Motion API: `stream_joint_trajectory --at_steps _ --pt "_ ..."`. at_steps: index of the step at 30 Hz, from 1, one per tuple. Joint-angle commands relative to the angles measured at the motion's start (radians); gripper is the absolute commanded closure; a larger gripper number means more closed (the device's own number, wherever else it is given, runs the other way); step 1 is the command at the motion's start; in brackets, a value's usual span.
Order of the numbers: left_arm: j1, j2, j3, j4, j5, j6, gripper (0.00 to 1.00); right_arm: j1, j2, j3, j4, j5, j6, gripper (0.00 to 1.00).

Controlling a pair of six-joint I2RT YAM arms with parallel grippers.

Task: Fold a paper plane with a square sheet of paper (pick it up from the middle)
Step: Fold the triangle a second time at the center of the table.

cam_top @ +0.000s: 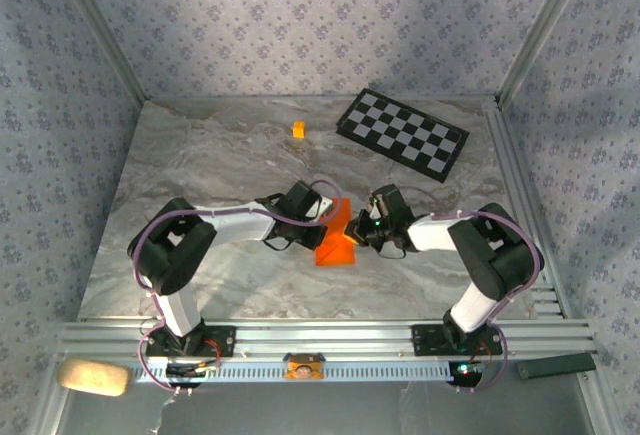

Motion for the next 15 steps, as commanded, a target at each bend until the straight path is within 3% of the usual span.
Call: stream_joint_trajectory --at_steps 1,6,15 --pt "0.000 0.040 -0.010 -0.072 -0.021 0.018 0.97 -0.013 -0.025 0.058 -0.055 -0.029 -0.058 0.98" --pt "0.001 0.044 -0.008 -0.074 -0.017 0.021 0.97 -0.042 0.037 0.054 -0.033 -0.039 -0.049 0.98" --pt "0.001 0.043 -0.010 -0.079 -0.020 0.023 0.98 -0.062 0.044 -0.024 0.006 0.072 -0.012 0.99"
